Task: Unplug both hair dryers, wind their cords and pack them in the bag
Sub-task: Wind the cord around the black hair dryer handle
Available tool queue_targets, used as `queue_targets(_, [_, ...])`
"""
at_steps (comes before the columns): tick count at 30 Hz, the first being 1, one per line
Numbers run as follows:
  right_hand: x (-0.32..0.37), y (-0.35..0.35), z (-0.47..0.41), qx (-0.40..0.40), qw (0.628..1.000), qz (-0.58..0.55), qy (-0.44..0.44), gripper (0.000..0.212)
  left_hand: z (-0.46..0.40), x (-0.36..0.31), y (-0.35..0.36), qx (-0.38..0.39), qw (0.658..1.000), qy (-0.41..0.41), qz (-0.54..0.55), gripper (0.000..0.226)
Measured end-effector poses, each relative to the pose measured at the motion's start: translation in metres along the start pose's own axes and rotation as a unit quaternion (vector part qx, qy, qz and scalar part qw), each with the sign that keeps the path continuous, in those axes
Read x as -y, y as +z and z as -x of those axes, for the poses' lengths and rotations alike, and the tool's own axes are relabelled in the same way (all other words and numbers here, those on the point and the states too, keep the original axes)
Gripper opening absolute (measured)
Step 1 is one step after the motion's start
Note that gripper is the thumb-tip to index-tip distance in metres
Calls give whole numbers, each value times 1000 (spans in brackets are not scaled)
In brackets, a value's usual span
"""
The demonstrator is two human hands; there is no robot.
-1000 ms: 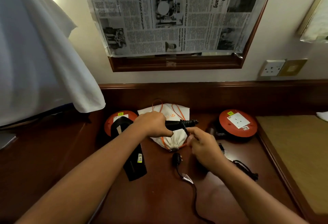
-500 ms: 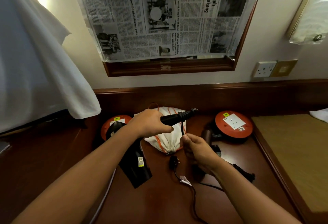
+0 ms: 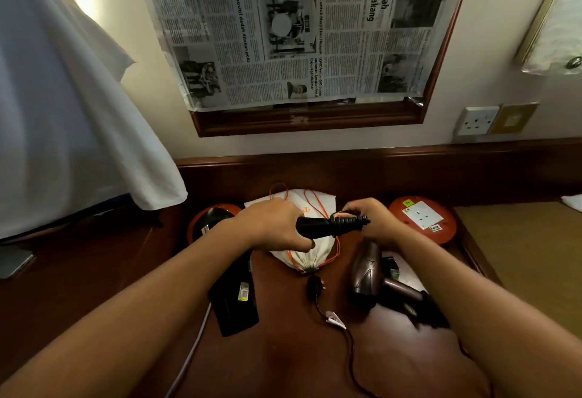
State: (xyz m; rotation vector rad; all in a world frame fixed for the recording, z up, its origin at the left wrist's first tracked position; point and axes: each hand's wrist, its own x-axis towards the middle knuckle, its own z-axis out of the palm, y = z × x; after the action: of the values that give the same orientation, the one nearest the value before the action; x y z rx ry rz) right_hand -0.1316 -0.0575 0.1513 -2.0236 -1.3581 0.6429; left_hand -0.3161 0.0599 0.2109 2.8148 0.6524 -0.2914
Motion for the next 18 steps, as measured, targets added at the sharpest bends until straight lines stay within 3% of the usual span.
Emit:
queue_targets(1, [4, -7, -2, 9, 1000, 16, -3, 4, -1, 0, 1, 3, 1000, -3, -11, 32])
queue_targets(4, [17, -24, -7, 4, 999, 45, -9, 21, -3, -1, 7, 16, 999, -9, -43, 33])
queue_targets(9, [26, -31, -8, -12, 977, 194, -88, 32, -13, -5, 18, 33, 997, -17, -74, 35])
queue_targets(15, [25, -19, 11, -67, 952, 241, -178, 24, -25, -8, 26, 38, 995, -57, -73, 34])
queue_targets(18, [21, -5, 20, -67, 957, 236, -158, 25, -31, -12, 32, 23, 993, -76, -86, 34])
